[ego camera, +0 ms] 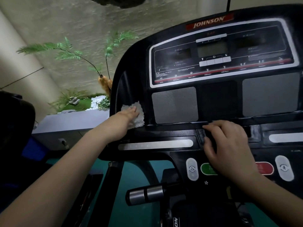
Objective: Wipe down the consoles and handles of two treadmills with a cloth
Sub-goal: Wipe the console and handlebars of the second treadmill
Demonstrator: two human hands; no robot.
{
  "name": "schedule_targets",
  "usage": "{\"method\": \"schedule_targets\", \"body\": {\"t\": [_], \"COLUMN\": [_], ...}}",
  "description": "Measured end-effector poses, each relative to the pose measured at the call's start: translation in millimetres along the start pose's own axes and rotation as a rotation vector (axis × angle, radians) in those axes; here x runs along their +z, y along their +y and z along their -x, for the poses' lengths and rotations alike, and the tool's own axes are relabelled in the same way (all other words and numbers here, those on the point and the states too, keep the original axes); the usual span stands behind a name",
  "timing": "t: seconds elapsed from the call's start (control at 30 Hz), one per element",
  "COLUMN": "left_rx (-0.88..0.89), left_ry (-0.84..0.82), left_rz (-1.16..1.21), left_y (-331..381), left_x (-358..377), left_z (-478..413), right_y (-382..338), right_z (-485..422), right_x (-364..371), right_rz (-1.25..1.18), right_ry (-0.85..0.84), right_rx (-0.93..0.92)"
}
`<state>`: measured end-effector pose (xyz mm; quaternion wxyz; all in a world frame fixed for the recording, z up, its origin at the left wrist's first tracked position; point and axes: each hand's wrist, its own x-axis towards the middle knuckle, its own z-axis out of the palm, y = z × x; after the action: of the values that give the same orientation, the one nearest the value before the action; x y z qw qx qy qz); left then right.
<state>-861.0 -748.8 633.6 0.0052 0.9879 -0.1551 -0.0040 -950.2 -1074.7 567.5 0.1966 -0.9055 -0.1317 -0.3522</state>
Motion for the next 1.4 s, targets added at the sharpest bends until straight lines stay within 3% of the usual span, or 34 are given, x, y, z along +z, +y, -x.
{"method": "schedule_targets", "body": {"t": [0.3, 0.53, 0.67, 0.87, 1.0, 1.07, 1.23, 1.3, 1.4], "left_rx": [-0.132, -0.058, -0.023, -0.256, -0.392, -0.367, -0.124, -0.007, 0.012], "left_ry": [-0.135, 0.072, 0.061, 0.048, -0.045, -0.042, 0.259, 0.185, 0.079], "left_rz": [0.051, 0.157, 0.241, 0.189, 0.019, 0.055, 0.257, 0.297, 0.212], "left_y": [25.2, 46.1, 42.2, 39.6, 43.9, 45.9, 32.5, 28.7, 27.6], "left_x": [-9.8, 4.3, 0.9, 2.4, 2.3, 0.6, -9.5, -7.2, -2.0], "left_z": [-2.0, -0.4, 3.0, -18.7, -18.7, -8.3, 21.5, 25.2, 19.4], "right_y": [-0.7, -1.7, -2.4, -0.6, 0.0, 0.2, -0.6, -0.2, -0.1], "right_z": [0.2, 0.5, -1.1, -1.3, -2.0, -2.2, -2.8, -2.7, -2.5], "right_x": [-0.9, -1.3, -0.9, -1.2, -1.9, -1.9, -1.2, -0.7, -0.9], "right_rz": [0.001, 0.004, 0.002, 0.0, 0.0, 0.0, 0.002, 0.002, 0.004], "right_ry": [0.009, 0.018, 0.016, 0.011, 0.0, 0.002, -0.002, -0.005, -0.008], "right_rx": [0.007, 0.007, 0.006, 0.007, 0.006, 0.011, 0.016, 0.014, 0.016]}}
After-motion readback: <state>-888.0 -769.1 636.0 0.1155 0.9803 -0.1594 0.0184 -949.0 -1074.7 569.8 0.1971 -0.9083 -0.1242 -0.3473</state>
